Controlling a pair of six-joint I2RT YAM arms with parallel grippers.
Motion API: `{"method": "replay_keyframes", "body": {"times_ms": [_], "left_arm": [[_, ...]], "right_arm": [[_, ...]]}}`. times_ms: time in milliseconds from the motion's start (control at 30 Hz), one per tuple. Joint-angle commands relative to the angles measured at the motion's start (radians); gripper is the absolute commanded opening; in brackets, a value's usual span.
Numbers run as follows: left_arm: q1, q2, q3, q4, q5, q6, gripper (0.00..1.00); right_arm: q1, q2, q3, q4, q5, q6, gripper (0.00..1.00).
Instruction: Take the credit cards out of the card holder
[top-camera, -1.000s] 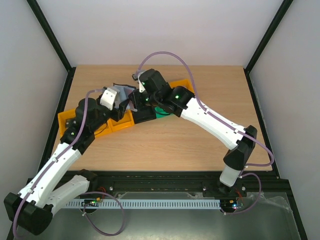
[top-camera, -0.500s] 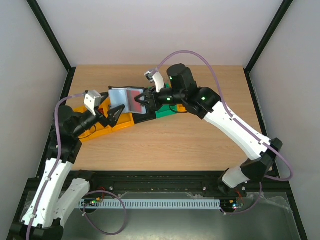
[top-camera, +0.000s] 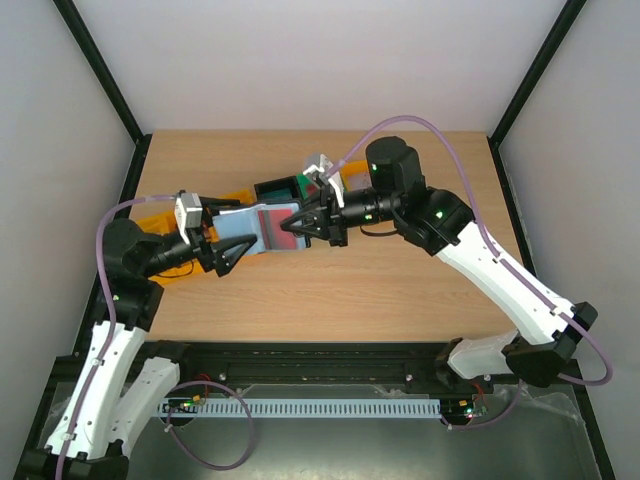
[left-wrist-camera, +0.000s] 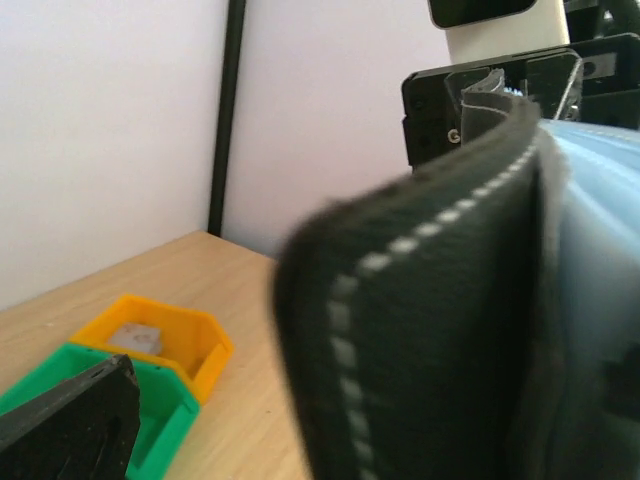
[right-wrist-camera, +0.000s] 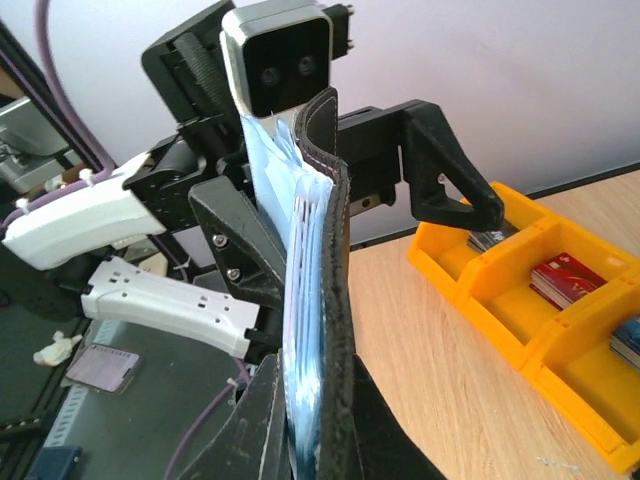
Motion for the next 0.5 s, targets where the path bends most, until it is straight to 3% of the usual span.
{"method": "replay_keyframes", "body": {"times_ms": [0,33,133,267,400,467], "left_arm": [[-0.017,0.007,-0.039,0.122,0.098,-0.079,0.99],[-0.027,0.011,-0.038,0.123,0.095,-0.073,0.98],[-0.05,0.016,-0.034,0.145,0.108,-0.074,0.72],[-0.07,0.017,-0.034,0.156,0.123,-0.072,0.05],[-0.071,0.004,-0.031,0.135,0.114,-0.05,0.02],[-0.07,-0.005,-0.033,0.13,0.101,-0.041,0.02]], "right_arm": [[-0.003,-0.048,-0.064,0.147,-0.104,0.037,0.02],[-0.002,-0.051,-0.076,0.168,-0.104,0.05,0.02],[-0.003,-0.057,-0.105,0.219,-0.102,0.085,0.04],[-0.002,-0.063,-0.119,0.233,-0.082,0.092,0.11],[-0.01,-0.092,-0.144,0.198,0.002,0.019,0.34],[-0.022,-0.111,-0.162,0.189,0.034,-0.004,0.4]]}}
